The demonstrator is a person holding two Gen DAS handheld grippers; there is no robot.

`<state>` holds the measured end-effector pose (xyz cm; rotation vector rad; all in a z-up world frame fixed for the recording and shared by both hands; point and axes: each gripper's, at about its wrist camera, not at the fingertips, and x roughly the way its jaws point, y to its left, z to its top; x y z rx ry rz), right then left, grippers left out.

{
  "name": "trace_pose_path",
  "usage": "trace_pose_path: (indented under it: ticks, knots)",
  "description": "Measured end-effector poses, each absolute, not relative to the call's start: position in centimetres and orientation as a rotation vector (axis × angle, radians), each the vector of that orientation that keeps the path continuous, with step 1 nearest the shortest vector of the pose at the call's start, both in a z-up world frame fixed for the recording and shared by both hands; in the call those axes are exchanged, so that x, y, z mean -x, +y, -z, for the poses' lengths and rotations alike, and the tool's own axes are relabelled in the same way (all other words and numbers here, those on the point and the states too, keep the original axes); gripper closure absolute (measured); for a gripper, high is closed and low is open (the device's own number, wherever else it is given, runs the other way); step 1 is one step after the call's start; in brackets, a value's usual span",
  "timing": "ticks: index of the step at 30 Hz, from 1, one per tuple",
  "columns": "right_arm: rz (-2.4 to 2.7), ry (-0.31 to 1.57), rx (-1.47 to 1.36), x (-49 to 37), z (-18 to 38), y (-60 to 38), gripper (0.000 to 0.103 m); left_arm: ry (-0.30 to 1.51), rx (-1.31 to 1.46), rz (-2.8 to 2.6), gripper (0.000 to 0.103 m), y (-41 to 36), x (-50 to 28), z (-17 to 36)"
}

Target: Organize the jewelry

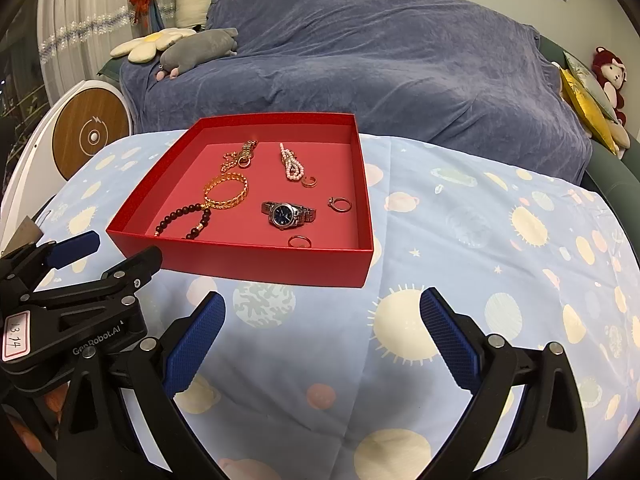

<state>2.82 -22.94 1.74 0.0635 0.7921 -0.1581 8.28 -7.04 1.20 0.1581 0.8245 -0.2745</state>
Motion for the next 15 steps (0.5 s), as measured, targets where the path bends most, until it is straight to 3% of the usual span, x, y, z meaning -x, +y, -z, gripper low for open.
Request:
trace_pose_path:
  ticks: [3, 15]
  knots:
    - [0.156, 0.791, -0.065, -2.80, -1.72, -22.83, 0.008, 0.826, -0.154, 0.262, 0.022, -6.96, -8.29, -1.14]
    - [0.167, 0.789, -0.061, -2.90, -1.41, -22.59, 0.007, 0.828, -0.143, 0.252, 0.022, -6.83, -8.36, -1.25]
